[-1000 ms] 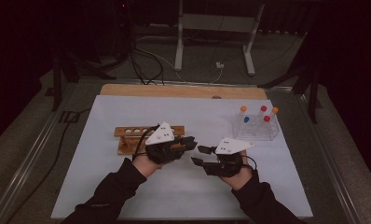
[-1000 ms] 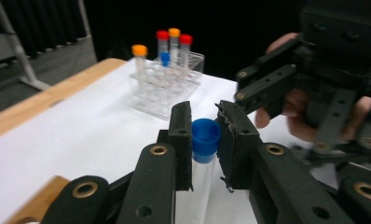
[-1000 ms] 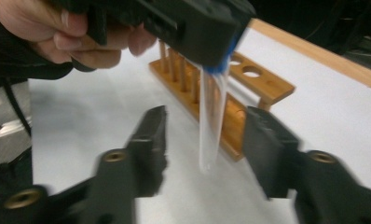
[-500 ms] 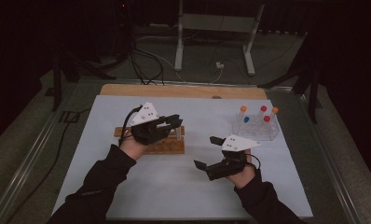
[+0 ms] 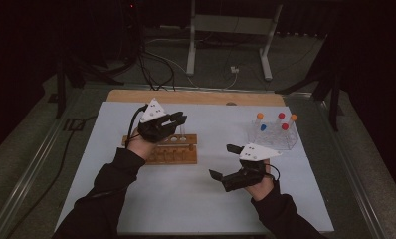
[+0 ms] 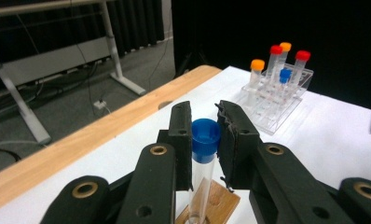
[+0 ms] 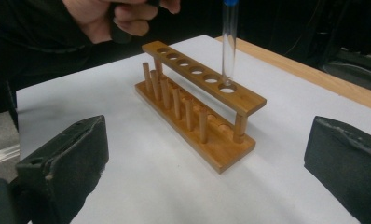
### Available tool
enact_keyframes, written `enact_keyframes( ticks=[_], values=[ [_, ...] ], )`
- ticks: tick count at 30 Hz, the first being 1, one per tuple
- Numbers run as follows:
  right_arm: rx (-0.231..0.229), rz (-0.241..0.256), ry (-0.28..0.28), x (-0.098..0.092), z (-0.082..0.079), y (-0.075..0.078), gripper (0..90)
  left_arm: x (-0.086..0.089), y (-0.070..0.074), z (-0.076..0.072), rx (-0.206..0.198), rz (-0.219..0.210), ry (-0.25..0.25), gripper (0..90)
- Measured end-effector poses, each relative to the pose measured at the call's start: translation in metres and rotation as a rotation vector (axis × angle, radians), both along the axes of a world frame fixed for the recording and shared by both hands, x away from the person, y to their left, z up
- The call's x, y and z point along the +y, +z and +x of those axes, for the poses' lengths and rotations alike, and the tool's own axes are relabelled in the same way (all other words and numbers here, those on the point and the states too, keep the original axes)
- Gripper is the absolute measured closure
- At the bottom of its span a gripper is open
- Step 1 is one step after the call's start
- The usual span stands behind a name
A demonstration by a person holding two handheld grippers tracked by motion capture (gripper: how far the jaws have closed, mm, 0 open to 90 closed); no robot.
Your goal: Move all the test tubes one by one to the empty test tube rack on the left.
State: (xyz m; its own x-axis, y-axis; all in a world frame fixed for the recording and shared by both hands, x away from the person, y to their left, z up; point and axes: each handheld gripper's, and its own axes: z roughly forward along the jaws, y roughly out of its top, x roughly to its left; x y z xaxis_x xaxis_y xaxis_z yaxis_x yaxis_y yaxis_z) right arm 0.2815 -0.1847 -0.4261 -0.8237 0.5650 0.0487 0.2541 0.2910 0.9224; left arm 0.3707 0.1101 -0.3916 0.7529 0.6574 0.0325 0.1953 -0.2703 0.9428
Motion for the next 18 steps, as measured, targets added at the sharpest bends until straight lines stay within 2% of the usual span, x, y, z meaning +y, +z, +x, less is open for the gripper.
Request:
enact_keyframes(
  ticks=[1, 3, 5, 12, 18],
  values=[
    [0.000, 0.000, 0.000, 0.000, 0.000, 0.000, 0.0, 0.000, -0.003, 0.002, 0.013, -0.004, 0.001, 77.4],
    [-0.001, -0.003, 0.000, 0.000, 0.000, 0.000, 0.0, -0.001, -0.010, 0.003, 0.012, 0.019, 0.013, 77.4],
    [-0.001, -0.002, 0.000, 0.000, 0.000, 0.000, 0.0, -0.001, -0.016, 0.004, 0.033, 0.008, 0.016, 77.4],
    [0.006, 0.000, 0.002, -0.001, 0.000, -0.002, 0.0, -0.003, -0.038, 0.003, 0.079, 0.010, 0.018, 77.4],
    [0.006, -0.004, 0.004, -0.001, 0.000, -0.002, 0.0, -0.006, -0.049, 0.001, 0.083, 0.036, 0.024, 77.3]
  ],
)
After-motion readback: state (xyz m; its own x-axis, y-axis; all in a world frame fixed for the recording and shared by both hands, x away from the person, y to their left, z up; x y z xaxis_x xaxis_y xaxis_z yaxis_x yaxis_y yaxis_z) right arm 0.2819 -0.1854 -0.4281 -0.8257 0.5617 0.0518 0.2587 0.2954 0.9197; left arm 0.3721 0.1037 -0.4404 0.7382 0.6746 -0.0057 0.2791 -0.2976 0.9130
